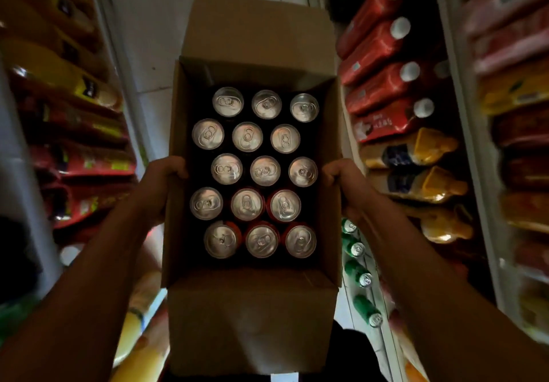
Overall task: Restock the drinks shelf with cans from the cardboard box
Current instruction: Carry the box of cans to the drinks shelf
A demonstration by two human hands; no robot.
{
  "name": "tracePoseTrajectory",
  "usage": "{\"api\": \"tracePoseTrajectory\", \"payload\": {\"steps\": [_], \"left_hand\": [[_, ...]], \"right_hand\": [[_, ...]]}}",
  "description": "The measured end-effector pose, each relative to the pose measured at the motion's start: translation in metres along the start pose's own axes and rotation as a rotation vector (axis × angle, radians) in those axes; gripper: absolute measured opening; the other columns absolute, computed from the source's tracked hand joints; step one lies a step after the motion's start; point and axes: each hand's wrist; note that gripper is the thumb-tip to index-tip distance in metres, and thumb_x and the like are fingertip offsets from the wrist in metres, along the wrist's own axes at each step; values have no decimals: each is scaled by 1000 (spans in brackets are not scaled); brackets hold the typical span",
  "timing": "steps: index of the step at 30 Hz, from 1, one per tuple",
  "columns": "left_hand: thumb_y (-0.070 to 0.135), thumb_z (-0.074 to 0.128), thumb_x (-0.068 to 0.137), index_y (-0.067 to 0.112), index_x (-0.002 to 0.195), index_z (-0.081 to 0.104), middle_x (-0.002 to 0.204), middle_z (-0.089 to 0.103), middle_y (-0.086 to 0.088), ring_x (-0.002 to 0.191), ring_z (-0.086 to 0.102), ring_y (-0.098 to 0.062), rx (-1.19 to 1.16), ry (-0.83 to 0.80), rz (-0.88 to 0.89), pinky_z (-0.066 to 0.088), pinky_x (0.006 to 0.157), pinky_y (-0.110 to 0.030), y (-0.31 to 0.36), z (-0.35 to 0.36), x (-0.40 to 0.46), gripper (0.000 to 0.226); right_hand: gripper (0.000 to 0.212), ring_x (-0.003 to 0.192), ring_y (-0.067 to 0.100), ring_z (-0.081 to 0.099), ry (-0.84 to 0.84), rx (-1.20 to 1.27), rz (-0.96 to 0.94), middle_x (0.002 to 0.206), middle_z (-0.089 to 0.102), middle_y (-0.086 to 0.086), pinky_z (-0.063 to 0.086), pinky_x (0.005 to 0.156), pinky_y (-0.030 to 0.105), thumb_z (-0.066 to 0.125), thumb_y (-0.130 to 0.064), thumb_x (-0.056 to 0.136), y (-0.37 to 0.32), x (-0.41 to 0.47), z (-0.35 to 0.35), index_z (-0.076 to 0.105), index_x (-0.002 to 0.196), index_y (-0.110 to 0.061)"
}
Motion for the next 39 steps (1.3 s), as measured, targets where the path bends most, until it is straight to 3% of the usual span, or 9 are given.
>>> {"api": "tracePoseTrajectory", "payload": {"steps": [2, 4, 7, 10, 15, 20, 25, 32, 39], "left_hand": [[8, 36, 66, 8, 37, 52, 33, 45, 0, 27, 42, -12, 7, 23, -50, 28, 31, -8, -39, 7, -7, 33], [15, 46, 64, 10, 49, 47, 33, 41, 3, 29, 39, -13, 51, 109, -25, 28, 33, -11, -73, 12, -8, 16], [15, 47, 82, 12, 56, 35, 30, 31, 5, 23, 27, -8, 51, 215, 14, 18, 32, -7, -135, 16, -2, 29], [23, 52, 63, 16, 58, 35, 32, 30, 9, 26, 27, -5, 41, 237, 65, 22, 35, -16, -190, 22, 8, 19], [21, 47, 57, 16, 57, 37, 34, 36, 8, 32, 36, -12, -82, 168, -19, 24, 38, -9, -265, 20, 38, 11], [22, 56, 46, 18, 59, 46, 43, 46, 7, 43, 43, -13, -118, 192, -9, 33, 47, -17, -319, 15, 68, 16], [27, 53, 51, 20, 62, 44, 50, 42, 3, 47, 39, -16, -71, 155, -32, 30, 50, -22, -350, 22, 90, 15], [26, 55, 47, 21, 57, 35, 43, 30, 6, 39, 26, -13, -23, 180, 63, 14, 49, -28, -370, 32, 110, 23], [18, 52, 48, 17, 61, 50, 50, 51, 11, 51, 47, -8, -63, 131, 145, 32, 59, -27, -389, 39, 118, 14]], "right_hand": [[15, 38, 19, 28, -25, -22, -2, 46, 32, 2, 17, 48, 23, 45, -16, 45, 38, 2, -13, 30, 47, -19], [13, 38, 19, 28, -19, -52, 2, 45, 31, 1, 14, 49, 26, 44, -17, 45, 65, 4, -23, 31, 44, -20], [15, 33, 16, 26, 4, -62, 23, 42, 30, -1, 13, 45, 20, 42, -15, 49, 109, 5, -35, 29, 42, -19], [17, 38, 14, 22, -3, -45, 15, 43, 27, -5, 13, 48, 24, 44, -13, 38, 151, 15, -42, 30, 37, -22], [12, 57, 11, 30, 9, -154, -5, 43, 39, -14, 21, 57, 29, 43, -12, 43, 208, 42, -53, 36, 37, -21], [16, 36, 7, 29, -10, -207, 2, 43, 31, -8, 28, 33, 11, 42, -10, 42, 242, 65, -65, 31, 41, -21], [15, 37, 16, 22, -47, -168, 69, 43, 28, -3, 13, 45, 16, 41, -10, 47, 274, 86, -83, 31, 42, -20], [18, 38, 18, 16, -45, -162, 42, 45, 23, 0, 9, 47, 21, 43, -11, 46, 298, 108, -105, 29, 42, -21], [17, 38, 15, 22, -64, -224, -6, 41, 29, -6, 15, 44, 19, 42, -11, 47, 313, 110, -109, 34, 35, -20]]}}
Point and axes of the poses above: each hand's wrist, its own x-axis towards the middle knuckle, its own z-axis out of the palm, y = z × x
